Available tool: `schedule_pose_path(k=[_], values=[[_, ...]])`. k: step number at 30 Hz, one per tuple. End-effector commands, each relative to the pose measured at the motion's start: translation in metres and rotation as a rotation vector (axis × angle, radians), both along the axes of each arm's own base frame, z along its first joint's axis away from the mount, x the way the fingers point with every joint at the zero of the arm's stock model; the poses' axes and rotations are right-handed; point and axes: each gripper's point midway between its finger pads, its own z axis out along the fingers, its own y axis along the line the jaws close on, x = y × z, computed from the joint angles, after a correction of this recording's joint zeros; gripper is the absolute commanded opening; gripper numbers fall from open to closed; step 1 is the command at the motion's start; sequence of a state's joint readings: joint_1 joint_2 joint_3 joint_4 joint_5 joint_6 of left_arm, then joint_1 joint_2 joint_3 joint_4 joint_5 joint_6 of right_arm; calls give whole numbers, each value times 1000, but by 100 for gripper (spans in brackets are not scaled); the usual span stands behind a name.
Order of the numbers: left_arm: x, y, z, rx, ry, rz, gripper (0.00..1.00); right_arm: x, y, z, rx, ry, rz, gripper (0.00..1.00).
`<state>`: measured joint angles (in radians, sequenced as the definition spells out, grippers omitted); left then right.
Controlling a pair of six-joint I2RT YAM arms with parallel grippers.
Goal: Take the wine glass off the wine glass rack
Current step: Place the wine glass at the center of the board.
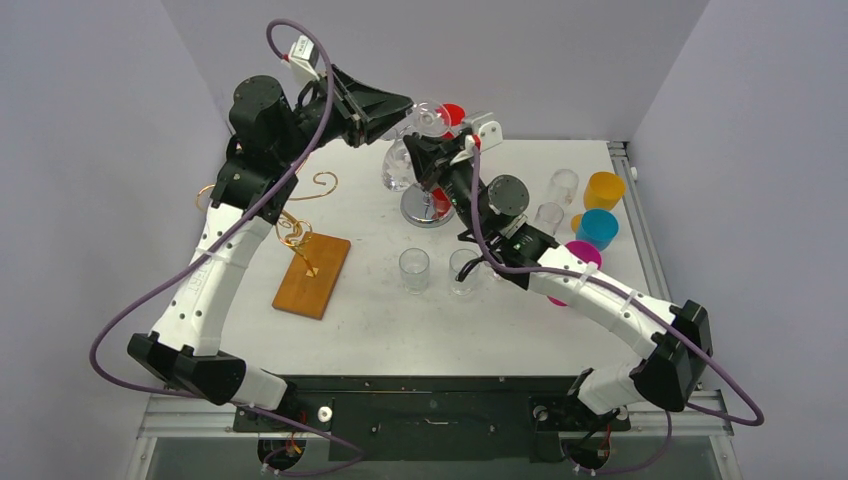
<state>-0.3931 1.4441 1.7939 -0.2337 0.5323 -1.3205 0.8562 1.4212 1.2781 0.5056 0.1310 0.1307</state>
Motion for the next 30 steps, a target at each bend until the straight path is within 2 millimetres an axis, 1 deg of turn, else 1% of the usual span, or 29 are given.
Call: schedule_pose_path(k=[1, 2, 3, 5, 6, 7, 8, 9, 11, 12, 13, 14, 16, 17, 20, 21, 22, 23, 24, 25, 26, 27, 28, 29, 30], values=[[-17, 0, 40, -52, -151, -20, 34, -10, -32, 43, 154, -28, -28, 0], [-17, 0, 42, -48, -163, -16, 38, -8, -35, 42, 154, -22, -31, 0], [-15, -2, 41, -44, -162, -13, 47, -10, -39, 47, 167, -22, -29, 0], [-14, -3, 43, -42, -176, -12, 57, -11, -45, 50, 181, -14, -31, 0], [-15, -3, 46, -42, -187, -11, 59, -9, -50, 51, 184, -9, -37, 0], [-13, -4, 46, -39, -192, -10, 63, -11, -53, 55, 208, -2, -29, 0], [-13, -4, 48, -40, -200, -6, 66, -7, -59, 55, 212, 5, -31, 0], [-12, -4, 48, -35, -208, -3, 69, -7, -61, 57, 240, 20, -18, 0], [-12, -3, 50, -33, -227, 5, 71, -1, -75, 62, 278, 30, -17, 0], [-12, -3, 53, -35, -237, 8, 72, -3, -77, 66, 303, 39, 6, 0], [-12, -2, 53, -30, -247, 10, 74, 1, -84, 68, 316, 43, 0, 0], [-11, -2, 54, -26, -253, 18, 74, 0, -85, 70, 338, 54, 16, 0], [-13, 0, 56, -7, -282, 35, 76, 3, -94, 76, 384, 77, 31, 0], [-14, -1, 55, 5, -302, 39, 77, 6, -102, 80, 403, 79, 30, 0], [-20, -3, 57, 28, -356, 38, 78, 5, -115, 92, 504, 124, 78, 0], [-22, -7, 53, 45, -372, 31, 78, 7, -122, 97, 522, 126, 80, 0], [-24, -8, 51, 52, -375, 28, 78, 5, -126, 102, 568, 145, 102, 0], [-24, -12, 44, 70, -376, 21, 78, 8, -133, 103, 585, 155, 95, 0], [-26, -14, 41, 75, -377, 17, 78, 7, -136, 106, 630, 178, 114, 0], [-24, -16, 32, 89, -369, 16, 77, 9, -143, 106, 652, 186, 116, 0], [-27, -16, 32, 85, -376, 18, 77, 8, -145, 106, 702, 215, 143, 0], [-26, -17, 23, 93, -361, 16, 77, 8, -151, 109, 725, 208, 154, 0], [-28, -18, 24, 86, -366, 17, 75, 8, -157, 108, 766, 224, 166, 0], [-28, -19, 19, 89, -358, 16, 74, 4, -159, 113, 799, 222, 193, 0], [-29, -21, 17, 87, -351, 10, 73, 4, -163, 112, 813, 222, 195, 0]])
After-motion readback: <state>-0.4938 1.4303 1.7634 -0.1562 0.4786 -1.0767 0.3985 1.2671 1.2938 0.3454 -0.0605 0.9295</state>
